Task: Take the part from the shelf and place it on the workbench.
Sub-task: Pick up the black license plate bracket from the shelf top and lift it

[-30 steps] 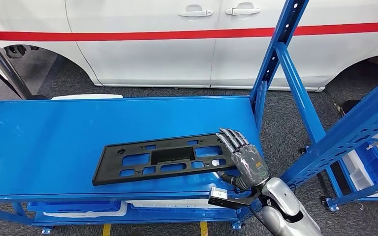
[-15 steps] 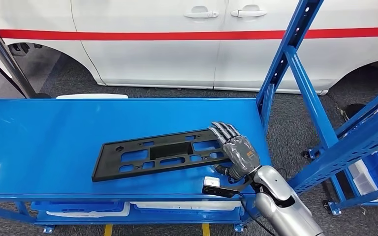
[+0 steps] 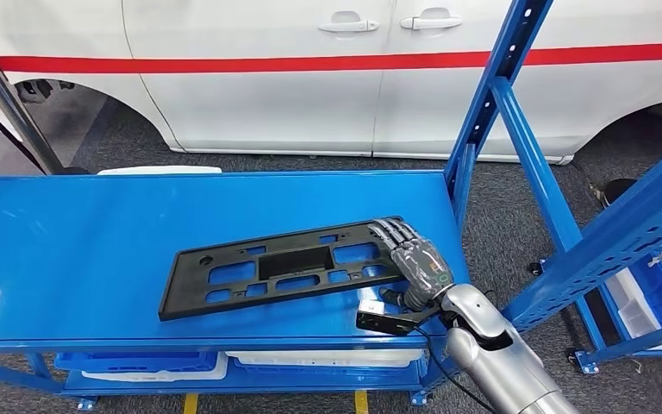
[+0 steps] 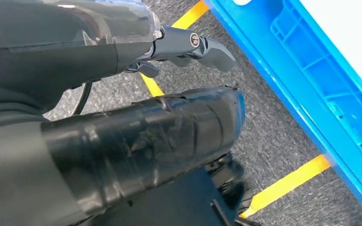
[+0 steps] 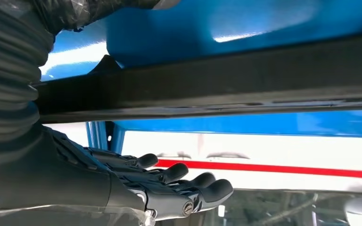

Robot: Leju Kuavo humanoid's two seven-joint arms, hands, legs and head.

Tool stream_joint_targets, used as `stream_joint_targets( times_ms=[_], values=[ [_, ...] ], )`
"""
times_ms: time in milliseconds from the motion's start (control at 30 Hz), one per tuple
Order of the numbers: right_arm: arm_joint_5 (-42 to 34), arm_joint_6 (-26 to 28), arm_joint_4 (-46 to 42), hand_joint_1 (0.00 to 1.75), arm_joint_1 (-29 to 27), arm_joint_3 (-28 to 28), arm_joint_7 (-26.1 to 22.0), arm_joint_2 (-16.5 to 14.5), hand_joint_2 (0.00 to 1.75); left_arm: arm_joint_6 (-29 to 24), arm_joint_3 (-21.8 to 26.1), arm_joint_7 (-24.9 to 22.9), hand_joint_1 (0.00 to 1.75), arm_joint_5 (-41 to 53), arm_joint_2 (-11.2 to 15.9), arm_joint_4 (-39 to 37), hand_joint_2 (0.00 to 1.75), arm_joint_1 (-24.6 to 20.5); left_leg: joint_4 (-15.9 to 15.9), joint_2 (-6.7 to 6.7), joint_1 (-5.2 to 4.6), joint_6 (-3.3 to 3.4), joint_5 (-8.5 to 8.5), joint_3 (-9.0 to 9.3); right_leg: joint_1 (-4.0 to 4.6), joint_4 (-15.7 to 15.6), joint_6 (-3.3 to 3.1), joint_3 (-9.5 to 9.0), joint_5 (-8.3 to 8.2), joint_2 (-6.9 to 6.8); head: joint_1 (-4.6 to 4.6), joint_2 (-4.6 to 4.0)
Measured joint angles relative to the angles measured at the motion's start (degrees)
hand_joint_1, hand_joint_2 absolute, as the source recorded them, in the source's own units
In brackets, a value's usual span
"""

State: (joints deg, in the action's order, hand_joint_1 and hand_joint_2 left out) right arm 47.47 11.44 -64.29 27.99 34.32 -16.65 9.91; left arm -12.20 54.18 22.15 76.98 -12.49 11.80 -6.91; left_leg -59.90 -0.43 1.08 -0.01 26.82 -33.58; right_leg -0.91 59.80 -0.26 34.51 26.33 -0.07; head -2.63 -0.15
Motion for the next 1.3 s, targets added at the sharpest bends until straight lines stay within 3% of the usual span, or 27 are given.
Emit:
stream_joint_targets(
  times_ms=[100, 167, 267, 300, 333, 367, 467, 500, 567, 667, 767, 800, 833, 867, 933, 1000, 1100, 1167, 1233, 1300],
  values=[
    [0.43, 0.47, 1.09, 0.00, 0.61, 0.00, 0.29, 0.01, 1.75, 0.02, -0.02, 0.01, 0.00, 0.00, -0.02, 0.00, 0.00, 0.00, 0.68, -0.04, -0.21, 1.24, -0.19, 0.15, -0.01, -0.16, 1.10, 0.06, -0.21, 0.18, 0.03, 0.00],
    [0.86, 0.78, 1.72, 0.00, 0.90, 0.00, 0.59, 0.01, 1.75, 0.03, -0.04, 0.01, 0.00, 0.00, -0.02, 0.00, 0.00, -0.07, 1.05, 0.07, -0.14, 2.07, -0.59, 0.21, -0.21, 1.96, 1.58, 1.02, 1.37, 0.16, 0.03, 0.00],
    [1.28, 1.22, 2.60, 0.00, 1.06, 0.08, 0.88, -0.02, 1.75, 0.04, -0.07, -0.01, 0.00, 0.00, -0.02, 0.00, 0.00, -0.09, 1.15, 0.20, -0.30, 2.63, -0.77, 0.04, -0.29, 12.32, 1.93, 5.77, 6.57, 0.12, 0.02, 0.00],
    [1.39, 1.41, 2.85, 0.00, 1.05, 0.13, 0.93, -0.03, 1.75, 0.05, -0.08, -0.02, 0.00, 0.00, -0.02, 0.00, 0.00, -0.05, 1.14, 0.20, -0.42, 2.70, -0.77, 0.01, -0.29, 15.06, 1.94, 7.05, 7.35, 0.12, 0.02, 0.00],
    [1.58, 1.62, 3.08, 0.05, 1.06, 0.19, 0.97, -0.04, 1.75, 0.05, -0.08, -0.02, 0.00, 0.00, -0.02, 0.00, 0.00, -0.01, 1.14, 0.18, -0.52, 2.74, -0.77, 0.02, -0.28, 15.99, 1.85, 7.49, 7.12, 0.12, 0.02, 0.00],
    [1.86, 1.97, 3.30, 0.28, 1.12, 0.24, 1.00, -0.09, 1.75, 0.05, -0.10, -0.03, 0.00, 0.01, -0.02, 0.00, 0.00, 0.00, 1.13, 0.14, -0.61, 2.74, -0.76, 0.09, -0.23, 14.46, 1.65, 6.72, 5.78, 0.12, 0.02, 0.00],
    [3.20, 3.41, 3.96, 1.51, 1.50, 0.36, 1.19, -0.46, 1.75, 0.06, -0.27, -0.03, 0.00, 0.06, -0.10, 0.00, 0.00, -0.11, 1.11, 0.03, -0.85, 2.55, -0.68, 0.30, 0.25, 2.95, 0.57, 1.02, 0.78, 0.07, 0.02, 0.00],
    [3.63, 3.95, 4.23, 1.71, 1.59, 0.39, 1.29, -0.65, 1.75, 0.06, -0.34, -0.03, 0.00, 0.08, -0.14, 0.00, 0.00, -0.15, 1.10, 0.02, -0.92, 2.35, -0.68, 0.25, 0.47, 0.61, 0.31, -0.05, 0.22, 0.05, 0.03, 0.00],
    [4.20, 5.18, 4.76, 1.75, 1.55, 0.45, 1.49, -1.09, 1.75, 0.07, -0.44, -0.04, 0.00, 0.09, -0.18, 0.00, 0.00, -0.19, 1.22, 0.02, -0.97, 1.76, -0.73, 0.16, 0.78, -0.42, 0.08, -0.33, 0.17, 0.03, 0.04, 0.00],
    [4.31, 6.71, 5.28, 1.75, 1.41, 0.50, 1.62, -1.73, 1.75, 0.04, -0.60, -0.10, 0.00, 0.07, -0.22, 0.00, 0.00, -0.15, -0.24, 0.07, -0.94, 0.88, 0.59, -0.51, 0.28, -1.30, -0.71, -0.73, -0.36, -0.05, 0.09, 0.00],
    [4.16, 7.57, 5.66, 1.75, 1.13, 0.50, 1.64, -2.15, 1.75, 0.01, -0.80, -0.20, 0.00, 0.02, -0.21, 0.00, 0.00, -0.08, -9.86, 0.11, -0.78, 0.30, 5.70, -4.85, 0.18, -1.60, -1.18, -0.83, -0.54, -0.20, 0.17, 0.00],
    [4.09, 7.89, 5.76, 1.75, 0.97, 0.50, 1.58, -2.24, 1.75, -0.02, -0.84, -0.21, 0.00, 0.01, -0.21, 0.00, 0.00, -0.01, -13.05, 0.11, -0.72, 0.12, 6.76, -6.39, 0.19, -1.55, -1.22, -0.81, -0.51, -0.21, 0.17, 0.00],
    [4.03, 8.24, 5.84, 1.75, 0.84, 0.50, 1.47, -2.29, 1.75, -0.05, -0.85, -0.21, 0.00, -0.02, -0.21, 0.00, 0.00, 0.08, -14.54, 0.11, -0.67, -0.03, 6.77, -7.15, 0.19, -1.49, -1.24, -0.81, -0.46, -0.20, 0.17, 0.00],
    [3.98, 8.58, 5.88, 1.75, 0.76, 0.50, 1.31, -2.32, 1.75, -0.10, -0.86, -0.21, 0.00, -0.05, -0.20, 0.00, 0.00, 0.15, -13.70, 0.12, -0.58, -0.11, 5.59, -6.80, 0.17, -1.39, -1.20, -0.85, -0.37, -0.16, 0.18, 0.00],
    [3.95, 9.08, 5.89, 1.75, 0.72, 0.50, 1.03, -2.37, 1.75, -0.22, -0.87, -0.20, 0.00, -0.13, -0.17, 0.00, 0.00, 0.19, -6.54, 0.15, -0.36, -0.10, 1.64, -3.43, 0.13, -1.09, -0.95, -1.02, -0.06, -0.03, 0.17, 0.00],
    [3.92, 9.37, 5.88, 1.75, 0.71, 0.50, 0.94, -2.38, 1.75, -0.36, -0.89, -0.16, 0.00, -0.18, -0.17, 0.00, 0.00, 0.12, -0.33, 0.14, -0.39, 0.22, -0.42, -0.41, 0.34, -0.68, -0.44, -1.00, 0.26, 0.09, 0.14, 0.00],
    [3.92, 9.59, 5.86, 1.75, 0.67, 0.47, 0.95, -2.36, 1.75, -0.49, -0.91, -0.12, 0.00, -0.21, -0.14, 0.00, 0.00, 0.11, 1.04, 0.09, -0.59, 1.24, -0.49, 0.22, 0.47, -0.69, 0.42, -0.92, 0.22, 0.17, 0.08, 0.00],
    [3.92, 9.61, 5.84, 1.75, 0.62, 0.42, 0.92, -2.33, 1.75, -0.54, -0.91, -0.11, 0.00, -0.25, -0.13, 0.00, 0.00, 0.09, 1.50, 0.22, -0.50, 2.00, -0.78, 0.45, 0.28, 0.37, 0.98, -0.52, 1.07, 0.17, 0.07, 0.00],
    [3.92, 9.64, 5.76, 1.75, 0.46, 0.36, 0.79, -2.31, 1.75, -0.56, -0.92, -0.10, 0.00, -0.32, -0.13, 0.00, 0.00, 0.00, 1.82, 0.38, -0.39, 2.54, -1.00, 0.59, 0.15, 5.29, 1.37, 1.76, 4.01, 0.14, 0.05, 0.00],
    [3.90, 9.92, 5.38, 1.75, -0.14, 0.33, 0.54, -2.32, 1.75, -0.57, -0.93, -0.10, 0.00, -0.42, -0.13, 0.00, 0.00, 0.01, 1.79, 0.44, -0.47, 2.76, -0.99, 0.53, 0.12, 12.63, 1.58, 5.35, 7.12, 0.12, 0.06, 0.00]
  ],
)
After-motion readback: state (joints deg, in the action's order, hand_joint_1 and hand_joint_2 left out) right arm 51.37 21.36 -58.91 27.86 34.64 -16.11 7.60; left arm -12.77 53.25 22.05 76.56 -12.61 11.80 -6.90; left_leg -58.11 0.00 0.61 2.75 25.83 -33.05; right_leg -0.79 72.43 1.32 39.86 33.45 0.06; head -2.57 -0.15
